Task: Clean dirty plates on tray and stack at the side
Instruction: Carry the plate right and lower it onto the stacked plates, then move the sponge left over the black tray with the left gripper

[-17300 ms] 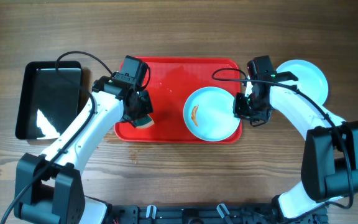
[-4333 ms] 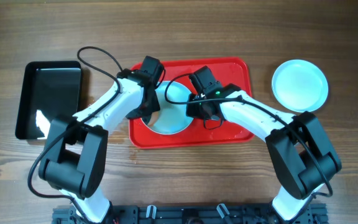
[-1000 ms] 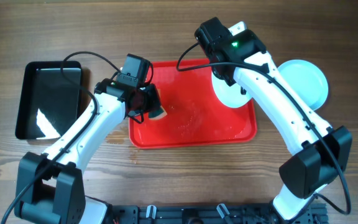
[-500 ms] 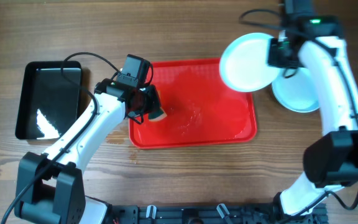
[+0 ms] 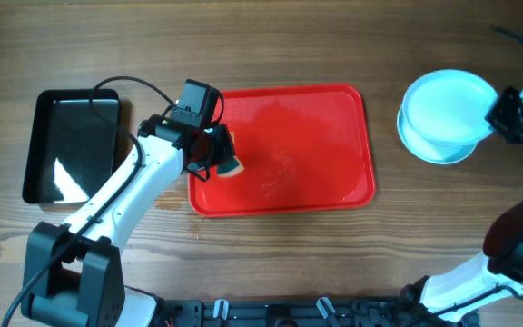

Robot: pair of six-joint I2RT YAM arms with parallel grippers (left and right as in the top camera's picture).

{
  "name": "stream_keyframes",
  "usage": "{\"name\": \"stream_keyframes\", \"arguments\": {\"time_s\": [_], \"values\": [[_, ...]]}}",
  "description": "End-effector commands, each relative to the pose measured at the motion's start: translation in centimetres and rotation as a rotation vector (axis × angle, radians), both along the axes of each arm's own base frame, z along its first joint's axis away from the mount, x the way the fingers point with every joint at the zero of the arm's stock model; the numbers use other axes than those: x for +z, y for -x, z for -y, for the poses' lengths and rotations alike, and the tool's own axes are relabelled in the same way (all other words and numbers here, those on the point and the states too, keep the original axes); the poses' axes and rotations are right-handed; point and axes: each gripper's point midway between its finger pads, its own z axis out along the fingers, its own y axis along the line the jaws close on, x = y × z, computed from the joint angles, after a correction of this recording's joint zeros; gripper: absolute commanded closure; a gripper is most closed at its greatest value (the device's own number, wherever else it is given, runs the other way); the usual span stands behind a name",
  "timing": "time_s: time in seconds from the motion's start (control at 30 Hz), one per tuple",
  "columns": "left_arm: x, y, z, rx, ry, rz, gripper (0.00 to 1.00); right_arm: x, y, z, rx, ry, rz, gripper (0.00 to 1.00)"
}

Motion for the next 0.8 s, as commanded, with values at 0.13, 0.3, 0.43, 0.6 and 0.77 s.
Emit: {"name": "stream_keyframes", "arguments": {"time_s": [0.13, 0.3, 0.43, 0.6, 0.77], "values": [[-0.1, 0.3, 0.1, -0.003, 0.013, -0.009, 0.94, -3.3, 0.7, 0.0, -0.009, -0.088, 0.081, 0.96], [-0.1, 0.3, 0.1, -0.003, 0.013, -0.009, 0.93, -4.6, 0.4, 0.0, -0.016, -0.082, 0.103, 0.83], [-0.1, 0.3, 0.1, -0.003, 0.013, -0.008, 0.93, -4.5, 0.1, -0.3, -0.014, -0.102, 0.123, 0.38], [-0.1, 0.3, 0.1, -0.006, 0.012, -0.007, 0.93, -3.4, -1.0, -2.3, 0.02, -0.213, 0.194, 0.27], [0.3, -0.3, 0.3, -0.127, -0.014, 0.052, 0.96, -1.2, -1.4, -5.0, 0.031, -0.332, 0.256, 0.26]]}}
